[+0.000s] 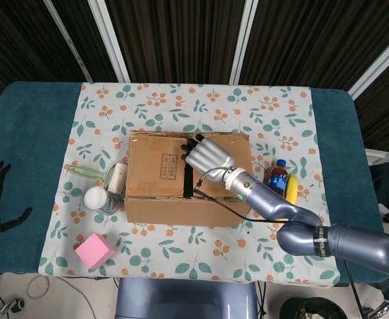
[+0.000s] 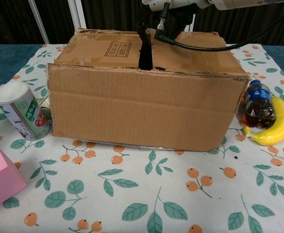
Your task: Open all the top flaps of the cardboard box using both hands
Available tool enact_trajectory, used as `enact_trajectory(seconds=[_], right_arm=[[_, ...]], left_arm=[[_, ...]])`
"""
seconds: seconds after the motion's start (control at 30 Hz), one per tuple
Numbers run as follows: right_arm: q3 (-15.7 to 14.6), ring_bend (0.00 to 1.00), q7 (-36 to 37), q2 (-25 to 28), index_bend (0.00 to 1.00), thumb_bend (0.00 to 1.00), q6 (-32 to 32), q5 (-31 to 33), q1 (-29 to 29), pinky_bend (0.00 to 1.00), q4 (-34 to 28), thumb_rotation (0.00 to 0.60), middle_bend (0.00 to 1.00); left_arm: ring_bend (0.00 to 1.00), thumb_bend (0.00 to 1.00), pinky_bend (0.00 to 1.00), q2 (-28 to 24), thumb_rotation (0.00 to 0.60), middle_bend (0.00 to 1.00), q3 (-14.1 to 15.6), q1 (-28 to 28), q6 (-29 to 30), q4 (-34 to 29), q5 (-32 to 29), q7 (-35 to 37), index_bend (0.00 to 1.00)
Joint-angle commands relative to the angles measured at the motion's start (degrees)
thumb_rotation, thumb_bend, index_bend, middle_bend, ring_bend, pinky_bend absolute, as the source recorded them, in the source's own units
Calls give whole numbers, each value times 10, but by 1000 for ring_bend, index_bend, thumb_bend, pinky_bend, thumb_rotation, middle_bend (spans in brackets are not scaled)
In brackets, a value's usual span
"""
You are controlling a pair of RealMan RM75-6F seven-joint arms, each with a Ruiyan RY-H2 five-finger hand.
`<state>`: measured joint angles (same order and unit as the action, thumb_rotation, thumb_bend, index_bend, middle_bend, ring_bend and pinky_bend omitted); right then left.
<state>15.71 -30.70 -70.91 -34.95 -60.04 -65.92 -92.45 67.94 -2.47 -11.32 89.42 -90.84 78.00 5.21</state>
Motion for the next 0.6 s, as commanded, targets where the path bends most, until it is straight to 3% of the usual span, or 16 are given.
enact_trajectory(seconds=[0.03, 0.6], right_arm=[[-10, 198, -1, -1, 408, 1000, 1, 4, -5, 234, 5, 600, 234], [-46, 195, 1, -4, 419, 1000, -22, 5, -23, 234, -6, 600, 238]], left_arm=[[0, 193, 10, 0, 600, 0, -4, 2, -6, -2, 0, 3, 0], [0, 210, 10, -4, 600, 0, -21, 11, -27, -10, 6, 7, 0]])
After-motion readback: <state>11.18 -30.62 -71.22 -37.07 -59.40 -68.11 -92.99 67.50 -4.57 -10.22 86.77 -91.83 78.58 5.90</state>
